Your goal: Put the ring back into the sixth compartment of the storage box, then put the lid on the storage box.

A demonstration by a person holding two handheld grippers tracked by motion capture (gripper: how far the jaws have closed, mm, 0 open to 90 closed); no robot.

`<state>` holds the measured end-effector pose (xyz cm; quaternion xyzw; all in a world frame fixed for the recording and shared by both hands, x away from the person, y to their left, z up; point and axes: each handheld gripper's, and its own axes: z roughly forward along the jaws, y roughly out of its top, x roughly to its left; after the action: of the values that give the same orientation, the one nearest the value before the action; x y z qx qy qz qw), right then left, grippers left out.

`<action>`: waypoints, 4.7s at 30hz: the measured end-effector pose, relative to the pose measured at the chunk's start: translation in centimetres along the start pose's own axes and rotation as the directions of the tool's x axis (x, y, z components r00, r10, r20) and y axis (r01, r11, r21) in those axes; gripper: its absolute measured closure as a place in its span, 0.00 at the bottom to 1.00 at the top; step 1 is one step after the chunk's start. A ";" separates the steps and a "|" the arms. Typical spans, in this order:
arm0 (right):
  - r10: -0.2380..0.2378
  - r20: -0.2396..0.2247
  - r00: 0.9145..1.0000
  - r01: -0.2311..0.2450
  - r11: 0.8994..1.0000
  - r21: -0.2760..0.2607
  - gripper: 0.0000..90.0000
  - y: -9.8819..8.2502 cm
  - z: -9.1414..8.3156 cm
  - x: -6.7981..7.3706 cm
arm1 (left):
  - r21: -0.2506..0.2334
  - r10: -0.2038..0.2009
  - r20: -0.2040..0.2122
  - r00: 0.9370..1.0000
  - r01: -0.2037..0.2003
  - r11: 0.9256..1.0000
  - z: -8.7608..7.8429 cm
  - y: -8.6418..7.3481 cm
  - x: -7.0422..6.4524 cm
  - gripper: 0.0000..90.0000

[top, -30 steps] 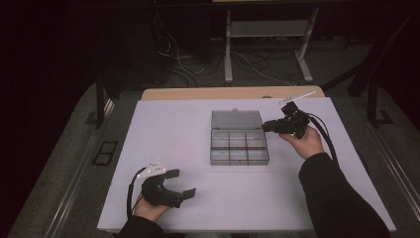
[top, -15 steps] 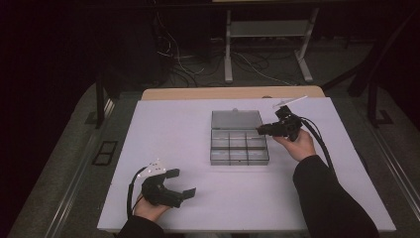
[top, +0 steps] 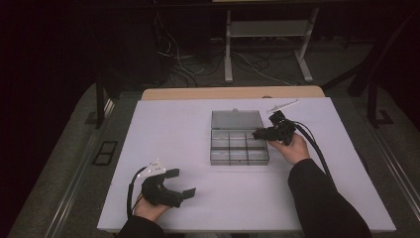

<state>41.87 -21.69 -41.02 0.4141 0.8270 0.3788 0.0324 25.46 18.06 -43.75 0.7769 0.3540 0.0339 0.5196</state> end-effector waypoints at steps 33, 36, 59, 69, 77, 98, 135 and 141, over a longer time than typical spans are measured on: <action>0.029 -0.067 0.997 -0.030 0.999 -0.011 0.14 -0.3 -2.0 1.9 | 0.057 0.007 0.017 1.000 -0.008 0.998 0.6 1.8 -0.5 0.00; 0.031 -0.085 0.996 -0.033 0.999 -0.030 0.11 -0.1 -2.7 1.8 | 0.060 0.002 0.023 1.000 -0.003 0.998 0.8 2.3 -0.5 0.00; 0.035 -0.043 0.998 -0.038 0.996 -0.079 0.01 1.0 -5.8 0.1 | 0.093 0.029 0.036 0.999 -0.033 0.995 3.8 8.6 1.4 0.00; 0.046 -0.042 0.998 -0.049 0.996 -0.075 0.01 1.5 -5.7 -0.7 | 0.123 0.056 0.047 0.997 -0.062 0.990 5.3 11.0 2.1 0.00; 0.057 -0.035 0.998 -0.059 0.996 -0.073 0.01 1.6 -5.3 -1.3 | 0.158 0.075 0.046 0.996 -0.082 0.984 6.5 12.8 2.6 0.00; 0.095 -0.028 0.995 -0.098 0.991 -0.094 0.01 1.4 -4.3 -2.7 | 0.141 0.045 0.002 0.999 -0.045 0.989 8.5 15.6 5.3 0.00; 0.181 -0.007 0.983 -0.180 0.973 -0.147 0.01 0.8 -0.9 -4.3 | -0.006 -0.224 -0.075 0.972 0.224 0.975 14.0 14.7 10.9 0.00; 0.205 -0.017 0.979 -0.205 0.967 -0.149 0.01 0.6 -0.6 -4.5 | 0.002 -0.280 -0.071 0.958 0.280 0.960 14.7 14.0 11.7 0.00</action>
<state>45.06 -25.02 -41.38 0.4935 0.7489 0.4416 0.0234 47.59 10.51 -42.57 0.7203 0.4786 -0.0148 0.5019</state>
